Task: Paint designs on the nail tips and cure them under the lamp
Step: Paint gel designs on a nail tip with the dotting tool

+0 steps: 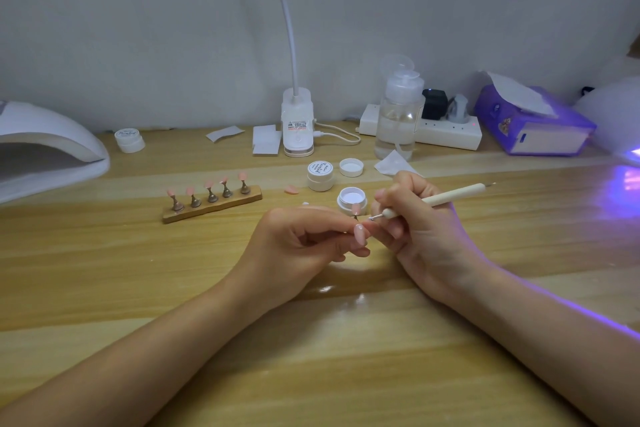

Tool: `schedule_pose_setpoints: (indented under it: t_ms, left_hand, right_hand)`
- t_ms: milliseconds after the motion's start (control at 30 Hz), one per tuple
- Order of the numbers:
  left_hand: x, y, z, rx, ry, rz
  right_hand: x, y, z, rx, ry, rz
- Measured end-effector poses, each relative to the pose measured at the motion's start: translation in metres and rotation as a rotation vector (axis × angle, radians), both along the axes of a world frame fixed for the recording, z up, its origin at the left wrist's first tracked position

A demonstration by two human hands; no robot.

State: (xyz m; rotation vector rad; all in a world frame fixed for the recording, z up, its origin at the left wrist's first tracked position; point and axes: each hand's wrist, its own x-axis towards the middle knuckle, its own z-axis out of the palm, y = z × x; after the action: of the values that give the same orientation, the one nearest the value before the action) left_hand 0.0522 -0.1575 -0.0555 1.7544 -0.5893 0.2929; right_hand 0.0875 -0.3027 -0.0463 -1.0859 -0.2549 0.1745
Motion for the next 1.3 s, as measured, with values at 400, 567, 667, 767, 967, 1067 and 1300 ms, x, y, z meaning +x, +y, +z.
schedule_pose_setpoints:
  t_ms: [400,567,667,767,967,1067,1300]
  left_hand:
    - [0.001,0.0,-0.002,-0.028,0.0,0.023]
    - [0.002,0.001,-0.005,-0.054,0.021,0.032]
    - [0.002,0.001,-0.004,-0.063,0.035,0.033]
    - [0.002,0.001,-0.004,-0.071,0.04,0.035]
    - [0.002,0.001,-0.004,-0.082,0.047,0.039]
    - [0.003,0.001,-0.004,-0.077,0.039,0.042]
    - [0.003,0.001,-0.005,-0.075,0.053,0.043]
  right_hand:
    - [0.001,-0.005,0.008,-0.065,-0.07,-0.031]
    - [0.013,-0.011,0.022,-0.184,-0.17,-0.181]
    - [0.025,-0.015,0.03,-0.302,-0.234,-0.257]
    - [0.035,-0.012,0.031,-0.456,-0.308,-0.325]
    - [0.059,0.001,0.029,-0.627,-0.381,-0.403]
    - [0.065,0.006,0.025,-0.792,-0.428,-0.411]
    - [0.064,0.011,0.018,-0.993,-0.484,-0.391]
